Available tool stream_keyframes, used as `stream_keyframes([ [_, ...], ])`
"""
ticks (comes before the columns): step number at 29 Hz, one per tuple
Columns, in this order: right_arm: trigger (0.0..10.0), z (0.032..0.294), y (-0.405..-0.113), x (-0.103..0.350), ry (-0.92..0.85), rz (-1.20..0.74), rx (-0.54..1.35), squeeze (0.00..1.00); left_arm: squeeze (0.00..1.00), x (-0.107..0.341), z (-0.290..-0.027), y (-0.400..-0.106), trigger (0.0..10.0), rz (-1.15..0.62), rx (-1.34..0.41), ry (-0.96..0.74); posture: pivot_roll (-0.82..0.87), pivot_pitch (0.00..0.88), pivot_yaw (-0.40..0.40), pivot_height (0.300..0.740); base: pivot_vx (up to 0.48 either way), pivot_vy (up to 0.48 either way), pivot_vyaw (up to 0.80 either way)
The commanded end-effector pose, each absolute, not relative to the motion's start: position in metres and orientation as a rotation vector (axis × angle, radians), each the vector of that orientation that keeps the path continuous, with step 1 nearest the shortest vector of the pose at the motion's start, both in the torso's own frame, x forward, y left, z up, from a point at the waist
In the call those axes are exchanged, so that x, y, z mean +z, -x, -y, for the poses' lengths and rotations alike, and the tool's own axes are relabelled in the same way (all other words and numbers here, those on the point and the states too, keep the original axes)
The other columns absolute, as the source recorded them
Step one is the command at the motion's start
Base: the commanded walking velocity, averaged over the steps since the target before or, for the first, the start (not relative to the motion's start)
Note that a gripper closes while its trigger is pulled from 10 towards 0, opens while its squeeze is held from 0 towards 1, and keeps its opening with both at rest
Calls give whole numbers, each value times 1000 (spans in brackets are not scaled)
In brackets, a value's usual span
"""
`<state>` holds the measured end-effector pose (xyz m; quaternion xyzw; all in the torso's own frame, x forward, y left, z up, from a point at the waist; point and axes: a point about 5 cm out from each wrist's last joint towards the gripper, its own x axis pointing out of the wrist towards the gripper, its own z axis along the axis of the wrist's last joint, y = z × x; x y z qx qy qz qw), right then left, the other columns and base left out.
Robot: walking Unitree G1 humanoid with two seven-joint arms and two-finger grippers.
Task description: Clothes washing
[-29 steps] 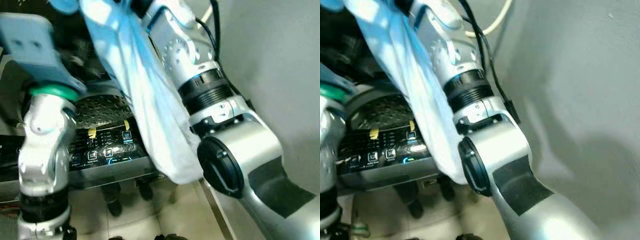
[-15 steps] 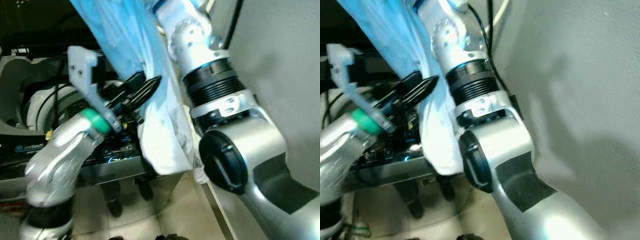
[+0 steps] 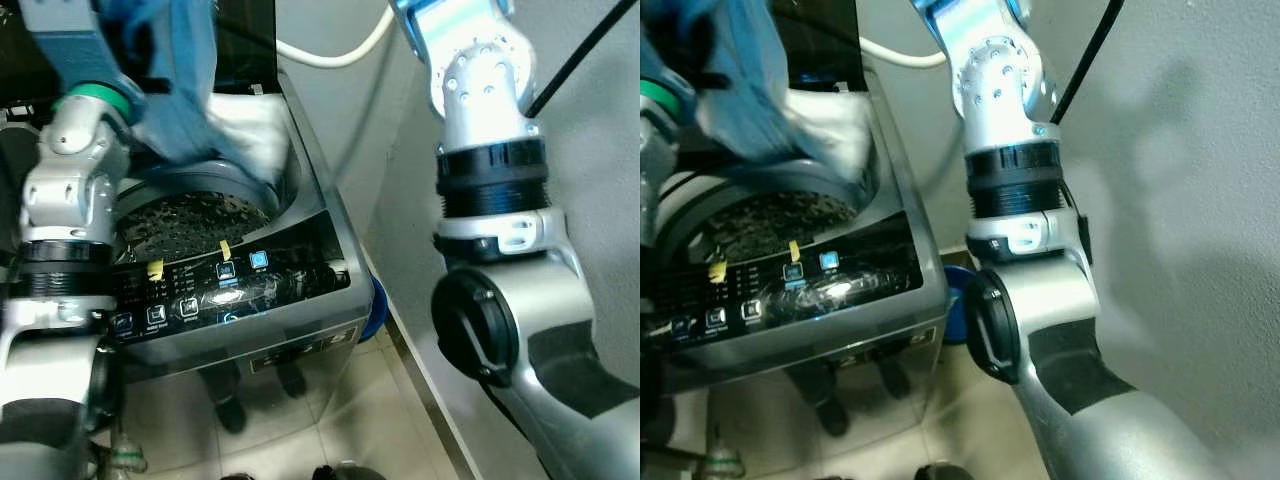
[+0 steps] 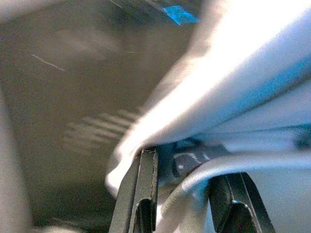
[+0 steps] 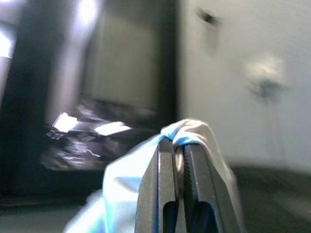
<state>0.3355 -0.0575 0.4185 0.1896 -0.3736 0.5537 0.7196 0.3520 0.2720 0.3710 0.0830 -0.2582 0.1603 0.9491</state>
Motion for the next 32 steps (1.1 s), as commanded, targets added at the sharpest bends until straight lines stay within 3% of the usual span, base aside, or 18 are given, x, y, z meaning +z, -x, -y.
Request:
stream_keyframes([
  [1,10000,55,-335,418,-375,830,1220,0,0,379,-276,-347,10000,566,360,-184,53,13,39,740,0,0,0],
  [3,10000,27,-369,356,-27,566,980,0,0,349,-265,-343,10000,442,199,-225,55,27,46,740,0,0,0],
  [4,10000,27,-369,356,-27,566,980,0,0,349,-265,-343,10000,442,199,-225,55,27,46,740,0,0,0],
  [5,10000,3,-374,334,65,479,932,0,0,308,-237,-340,10000,298,23,-215,66,32,39,740,0,0,0],
  [6,10000,3,-374,334,65,479,932,0,0,308,-237,-340,10000,298,23,-215,66,32,39,740,0,0,0],
  [7,10000,-18,-373,321,103,432,907,0,0,272,-205,-331,10000,193,-153,-213,76,36,35,740,0,0,0],
  [8,10000,-18,-373,321,103,432,907,0,0,272,-205,-331,10000,193,-153,-213,76,36,35,740,0,0,0],
  [9,10000,-38,-368,318,84,404,907,0,0,242,-168,-313,10000,121,-339,-222,89,38,29,740,0,0,0],
  [10,10000,-38,-368,318,84,404,907,0,0,242,-168,-313,10000,121,-339,-222,89,38,29,740,0,0,0],
  [11,10000,-54,-362,319,52,396,920,0,0,222,-140,-292,10000,77,-485,-215,99,42,22,740,0,0,0],
  [13,10000,-65,-356,322,33,398,943,0,0,212,-127,-277,10000,59,-558,-210,103,45,20,740,0,0,0],
  [15,10000,-80,-343,320,25,403,1043,0,0,205,-127,-264,10000,60,-537,-217,106,47,13,740,0,0,0],
  [26,10000,-91,-328,308,81,435,1196,0,0,214,-137,-265,10000,120,-440,-200,99,45,9,740,0,0,0],
  [27,10000,-90,-326,306,85,455,1228,1000,0,227,-139,-270,10000,206,-375,-249,94,41,13,740,0,0,0],
  [32,10000,-86,-325,303,125,477,1279,1000,0,256,-141,-271,10000,380,-267,-374,90,38,18,740,0,0,0],
])
